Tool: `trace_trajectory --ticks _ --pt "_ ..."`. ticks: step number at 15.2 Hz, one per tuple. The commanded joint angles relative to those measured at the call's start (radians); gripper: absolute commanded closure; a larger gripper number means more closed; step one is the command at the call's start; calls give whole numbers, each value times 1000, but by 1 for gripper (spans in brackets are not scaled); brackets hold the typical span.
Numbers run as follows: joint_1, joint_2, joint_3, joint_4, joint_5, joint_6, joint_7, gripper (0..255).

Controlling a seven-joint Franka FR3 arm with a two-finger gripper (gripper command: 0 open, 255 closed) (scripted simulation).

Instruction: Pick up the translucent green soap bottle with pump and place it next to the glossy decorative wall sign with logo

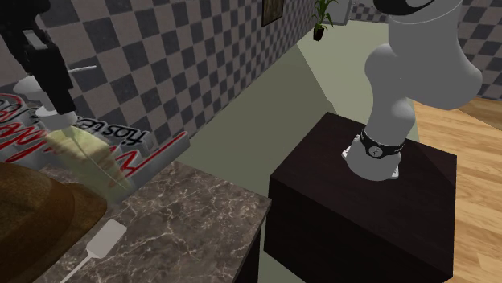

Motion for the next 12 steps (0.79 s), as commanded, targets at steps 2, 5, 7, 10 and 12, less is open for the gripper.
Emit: trace_trajectory --ticks 2,5,7,10,12 --pt "8 -23 -1 -79 -4 57 -1 255" --pt "16 -38 -2 -144 -7 107 0 255" --pt "20 -45 -2 -183 -9 139 1 255" --pt "25 -52 -2 -236 -10 184 2 255" --pt "27 -55 -2 -267 -11 212 3 255"
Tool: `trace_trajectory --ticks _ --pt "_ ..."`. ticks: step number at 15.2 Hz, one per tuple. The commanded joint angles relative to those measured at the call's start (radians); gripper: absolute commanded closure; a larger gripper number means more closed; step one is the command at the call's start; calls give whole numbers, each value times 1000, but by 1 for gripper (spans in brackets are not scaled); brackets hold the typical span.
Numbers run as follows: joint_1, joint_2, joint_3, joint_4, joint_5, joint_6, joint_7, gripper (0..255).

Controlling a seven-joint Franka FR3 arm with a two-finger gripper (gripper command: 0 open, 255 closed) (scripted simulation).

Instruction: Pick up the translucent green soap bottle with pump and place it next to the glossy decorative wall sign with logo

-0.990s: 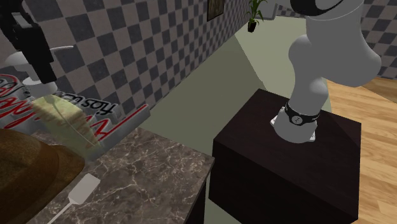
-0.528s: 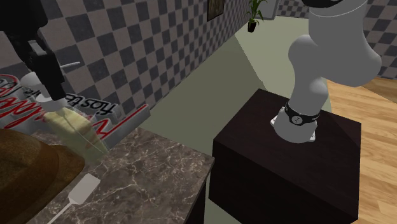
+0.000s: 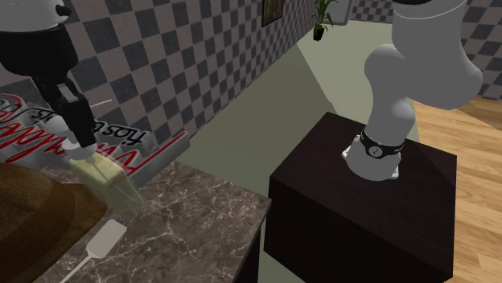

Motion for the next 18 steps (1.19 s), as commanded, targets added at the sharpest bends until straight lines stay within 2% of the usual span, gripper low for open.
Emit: trace_trajectory --ticks 1,12,18 --pt "2 -4 0 -33 -1 30 0 255" --pt "10 6 4 -166 2 172 1 255" --pt "10 7 4 -173 3 180 1 255"
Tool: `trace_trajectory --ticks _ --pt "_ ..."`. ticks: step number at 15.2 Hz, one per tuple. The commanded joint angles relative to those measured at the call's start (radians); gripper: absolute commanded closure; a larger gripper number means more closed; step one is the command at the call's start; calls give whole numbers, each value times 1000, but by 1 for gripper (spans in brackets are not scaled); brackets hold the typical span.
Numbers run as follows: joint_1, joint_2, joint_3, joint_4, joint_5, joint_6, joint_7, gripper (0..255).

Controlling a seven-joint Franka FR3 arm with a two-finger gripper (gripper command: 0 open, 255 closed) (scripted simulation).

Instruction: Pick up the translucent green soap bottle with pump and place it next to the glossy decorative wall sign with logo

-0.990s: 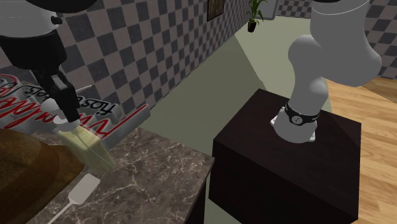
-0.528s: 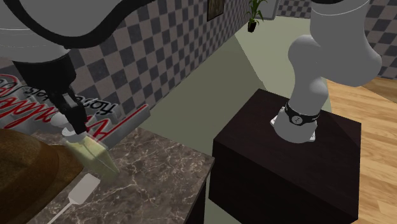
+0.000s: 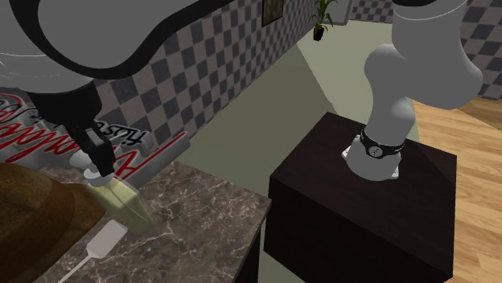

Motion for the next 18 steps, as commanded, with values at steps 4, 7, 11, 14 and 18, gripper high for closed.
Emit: trace_trajectory --ticks 4,7,11,14,18 --pt "0 0 0 0 0 1 0 0" --pt "0 0 0 0 0 1 0 0" --pt "4 -31 -4 52 -8 -82 5 0" --pt "5 -38 -4 68 -9 -104 6 0" --pt "5 -38 -4 68 -9 -105 6 0"
